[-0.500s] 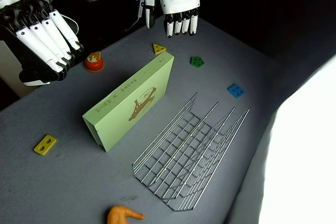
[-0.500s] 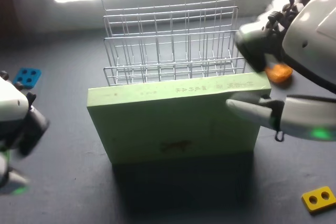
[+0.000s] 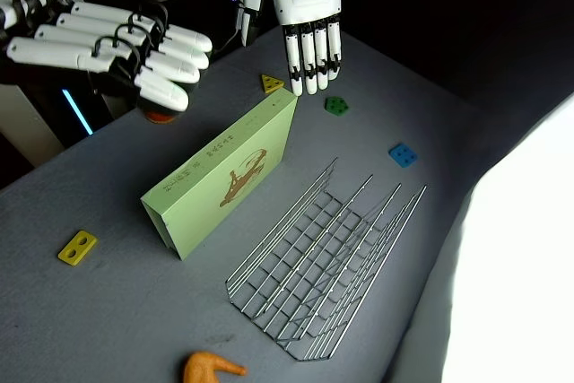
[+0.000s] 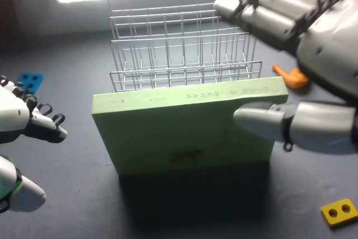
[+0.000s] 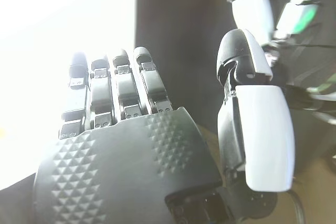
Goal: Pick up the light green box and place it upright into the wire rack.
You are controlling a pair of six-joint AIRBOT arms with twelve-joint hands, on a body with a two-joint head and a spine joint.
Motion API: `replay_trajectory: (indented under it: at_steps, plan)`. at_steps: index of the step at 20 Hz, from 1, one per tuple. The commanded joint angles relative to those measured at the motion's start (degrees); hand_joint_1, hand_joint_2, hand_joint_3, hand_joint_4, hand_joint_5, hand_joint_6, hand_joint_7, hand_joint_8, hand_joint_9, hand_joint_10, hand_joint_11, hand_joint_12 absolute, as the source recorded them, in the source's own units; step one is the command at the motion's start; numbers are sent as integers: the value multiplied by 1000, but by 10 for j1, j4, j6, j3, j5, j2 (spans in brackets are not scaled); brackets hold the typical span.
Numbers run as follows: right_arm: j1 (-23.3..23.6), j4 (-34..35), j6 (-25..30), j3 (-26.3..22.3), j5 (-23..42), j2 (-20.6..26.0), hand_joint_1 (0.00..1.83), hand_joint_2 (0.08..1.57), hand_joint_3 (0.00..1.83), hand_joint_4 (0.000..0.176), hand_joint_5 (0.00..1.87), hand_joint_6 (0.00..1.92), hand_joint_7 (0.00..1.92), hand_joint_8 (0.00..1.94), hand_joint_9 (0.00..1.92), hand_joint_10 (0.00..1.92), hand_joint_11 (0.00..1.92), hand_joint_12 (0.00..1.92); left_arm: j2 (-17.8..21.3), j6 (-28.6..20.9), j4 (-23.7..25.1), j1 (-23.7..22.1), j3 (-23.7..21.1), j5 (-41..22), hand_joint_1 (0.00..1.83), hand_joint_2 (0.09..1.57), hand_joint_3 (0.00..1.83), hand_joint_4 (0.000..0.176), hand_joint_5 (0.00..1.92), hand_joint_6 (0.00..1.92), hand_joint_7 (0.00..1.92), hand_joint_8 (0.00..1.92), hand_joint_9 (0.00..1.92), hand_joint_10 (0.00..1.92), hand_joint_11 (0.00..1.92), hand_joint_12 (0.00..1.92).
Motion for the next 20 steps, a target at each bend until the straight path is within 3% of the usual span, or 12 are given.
replay_trajectory:
  at_steps: [1,4,5,9,11,16,20]
  plan:
    - [10,-8,-6,3,41,-5,160,1183,4,0,62,9,38,3,66,8,0,433,0,0,11,-6,-4,-33,234,1185,0,0,207,11,212,4,239,9,0,851]
    - [16,30,-6,33,1,-38,161,1180,3,0,48,2,23,0,60,5,0,434,1,1,12,-4,-3,-33,209,1183,0,0,197,4,195,0,240,6,0,860]
    - [20,48,-6,48,-11,-53,326,1088,0,0,9,0,4,0,27,3,0,352,1,1,12,-2,-5,-33,322,1148,0,0,124,6,163,2,228,2,0,849]
    - [53,150,-11,89,-58,-98,452,1001,0,0,0,0,0,0,0,0,0,124,1,1,12,-1,-10,-33,438,1128,0,0,54,0,112,0,187,0,0,747]
    - [67,213,-58,96,-66,-113,459,997,0,0,0,0,0,0,0,0,0,106,2,1,12,-1,-10,-33,447,1127,0,0,47,0,106,0,182,0,0,737]
    - [88,405,-188,127,-79,-157,987,980,0,0,0,0,0,0,0,0,0,0,2,1,12,0,-6,-33,573,1096,0,0,22,1,74,0,136,0,0,691]
    - [87,422,-196,146,-83,-184,1103,1002,5,0,0,0,0,0,0,0,0,0,1,0,15,7,-1,-33,596,1138,12,0,23,0,71,0,122,0,0,668]
